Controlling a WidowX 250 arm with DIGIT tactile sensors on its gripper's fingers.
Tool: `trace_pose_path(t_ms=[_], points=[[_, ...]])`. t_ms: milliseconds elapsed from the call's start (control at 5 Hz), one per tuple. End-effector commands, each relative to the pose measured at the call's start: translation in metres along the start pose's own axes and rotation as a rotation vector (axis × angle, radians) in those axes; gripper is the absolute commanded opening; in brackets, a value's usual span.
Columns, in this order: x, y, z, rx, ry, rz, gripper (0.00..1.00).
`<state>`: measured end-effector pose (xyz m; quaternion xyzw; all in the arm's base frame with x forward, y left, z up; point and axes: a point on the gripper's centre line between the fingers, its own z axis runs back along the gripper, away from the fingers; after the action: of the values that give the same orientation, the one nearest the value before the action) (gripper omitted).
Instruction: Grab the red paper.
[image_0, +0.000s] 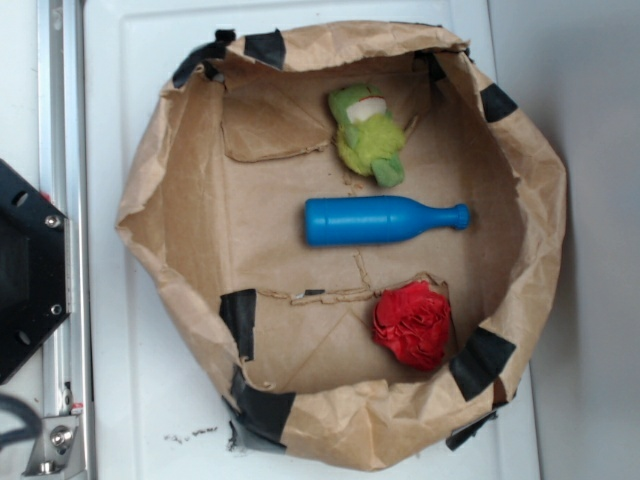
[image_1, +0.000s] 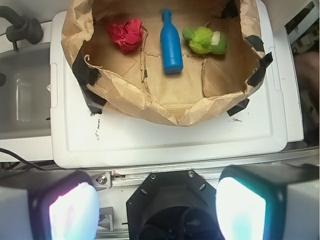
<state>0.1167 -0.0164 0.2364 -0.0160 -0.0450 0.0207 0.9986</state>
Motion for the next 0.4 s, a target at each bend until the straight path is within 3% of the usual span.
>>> trace_pose_path(t_ms=[0, 200], points=[[0.000, 0.000, 0.000, 0.000, 0.000, 0.000, 1.00], [0.031, -0.014, -0.012, -0.010, -0.003, 0.020, 1.00]])
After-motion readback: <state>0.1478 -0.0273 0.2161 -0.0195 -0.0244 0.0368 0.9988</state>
